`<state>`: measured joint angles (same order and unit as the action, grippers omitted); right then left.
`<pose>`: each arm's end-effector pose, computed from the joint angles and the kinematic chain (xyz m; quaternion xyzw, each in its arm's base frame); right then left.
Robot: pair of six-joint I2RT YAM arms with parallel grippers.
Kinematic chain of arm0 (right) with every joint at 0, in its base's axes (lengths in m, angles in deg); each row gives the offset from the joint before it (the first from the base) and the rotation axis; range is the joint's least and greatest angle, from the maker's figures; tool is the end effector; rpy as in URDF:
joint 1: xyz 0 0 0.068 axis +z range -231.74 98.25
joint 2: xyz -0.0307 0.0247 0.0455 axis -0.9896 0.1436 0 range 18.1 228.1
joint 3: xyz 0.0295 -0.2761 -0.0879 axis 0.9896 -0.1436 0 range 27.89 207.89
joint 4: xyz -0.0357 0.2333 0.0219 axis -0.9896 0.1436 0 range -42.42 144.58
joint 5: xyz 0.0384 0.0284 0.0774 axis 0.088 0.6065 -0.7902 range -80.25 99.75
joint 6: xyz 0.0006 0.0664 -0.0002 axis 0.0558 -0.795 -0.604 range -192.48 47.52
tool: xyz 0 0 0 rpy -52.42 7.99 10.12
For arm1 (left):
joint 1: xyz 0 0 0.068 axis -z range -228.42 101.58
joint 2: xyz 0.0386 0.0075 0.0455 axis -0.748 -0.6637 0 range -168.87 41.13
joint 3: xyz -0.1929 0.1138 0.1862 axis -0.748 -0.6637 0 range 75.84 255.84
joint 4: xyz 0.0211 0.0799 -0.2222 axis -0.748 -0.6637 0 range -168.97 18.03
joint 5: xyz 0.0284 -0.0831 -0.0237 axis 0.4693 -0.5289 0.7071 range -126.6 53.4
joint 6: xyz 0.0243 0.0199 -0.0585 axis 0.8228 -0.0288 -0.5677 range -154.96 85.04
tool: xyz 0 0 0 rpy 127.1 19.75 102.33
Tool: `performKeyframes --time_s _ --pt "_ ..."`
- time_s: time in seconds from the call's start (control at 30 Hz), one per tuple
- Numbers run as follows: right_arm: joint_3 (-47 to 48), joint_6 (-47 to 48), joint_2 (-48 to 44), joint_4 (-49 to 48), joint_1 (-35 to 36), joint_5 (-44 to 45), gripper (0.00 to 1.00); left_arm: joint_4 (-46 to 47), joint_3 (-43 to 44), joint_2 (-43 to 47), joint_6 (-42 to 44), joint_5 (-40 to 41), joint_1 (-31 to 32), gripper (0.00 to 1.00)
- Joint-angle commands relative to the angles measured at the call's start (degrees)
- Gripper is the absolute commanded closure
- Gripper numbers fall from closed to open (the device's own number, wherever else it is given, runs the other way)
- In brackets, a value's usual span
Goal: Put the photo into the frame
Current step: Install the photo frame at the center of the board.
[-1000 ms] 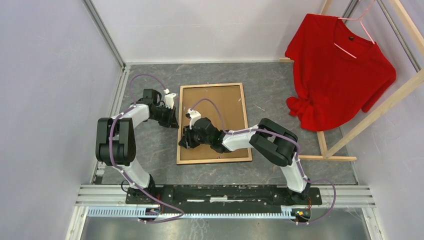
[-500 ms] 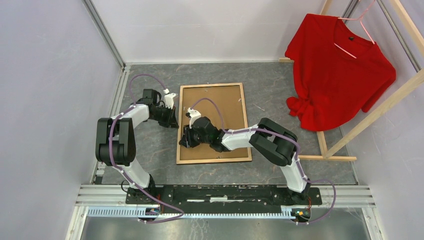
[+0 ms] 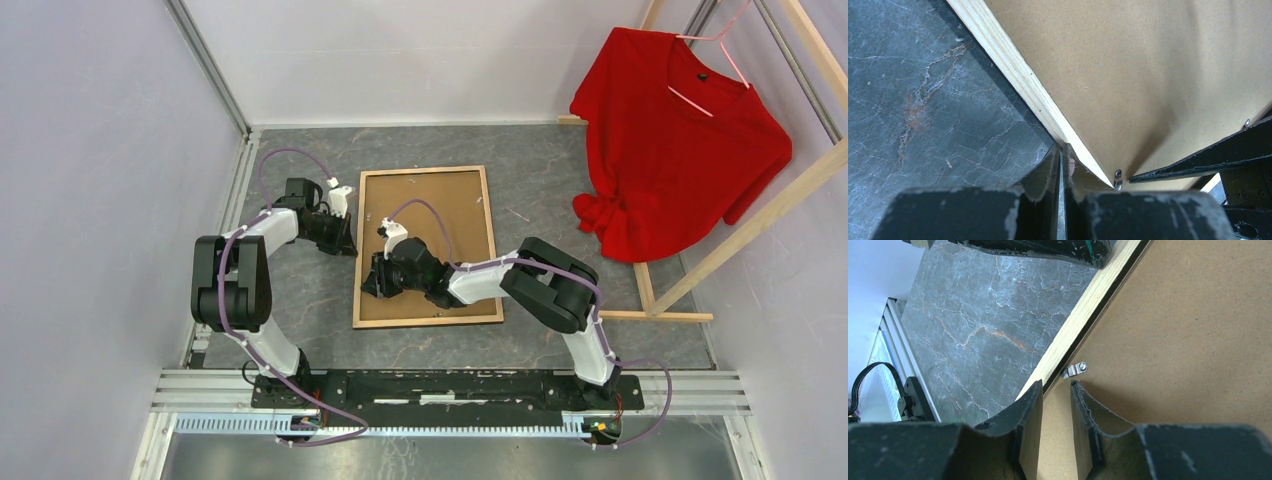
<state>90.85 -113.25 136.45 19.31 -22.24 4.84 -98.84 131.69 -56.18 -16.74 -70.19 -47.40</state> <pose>0.2197 0.3820 0.1590 -0.1607 0.8374 0.4235 0.3059 0.3027 -0.0345 0.1848 0.2107 0.9180 -0.2537 0.2203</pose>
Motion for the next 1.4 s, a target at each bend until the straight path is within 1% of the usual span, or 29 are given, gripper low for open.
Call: performKeyframes --time_s 0.0,0.6,0.97,1.37 --pt "0.1 -0.1 -0.4 1.3 0.3 -0.4 0.67 2.2 -1.4 -0.1 0.6 2.1 0.1 0.9" --pt "4.7 -0.6 2.3 2.3 0.3 -1.3 0.67 2.5 -1.7 -0.1 0.8 1.9 0.2 0.91" --pt "4.7 -0.5 3.4 1.3 0.3 1.9 0.68 2.7 -2.2 -0.2 1.0 1.8 0.2 0.92" --pt "5.7 -0.3 4.6 0.4 0.2 2.7 0.68 2.7 -2.4 -0.5 1.4 1.5 0.2 0.92"
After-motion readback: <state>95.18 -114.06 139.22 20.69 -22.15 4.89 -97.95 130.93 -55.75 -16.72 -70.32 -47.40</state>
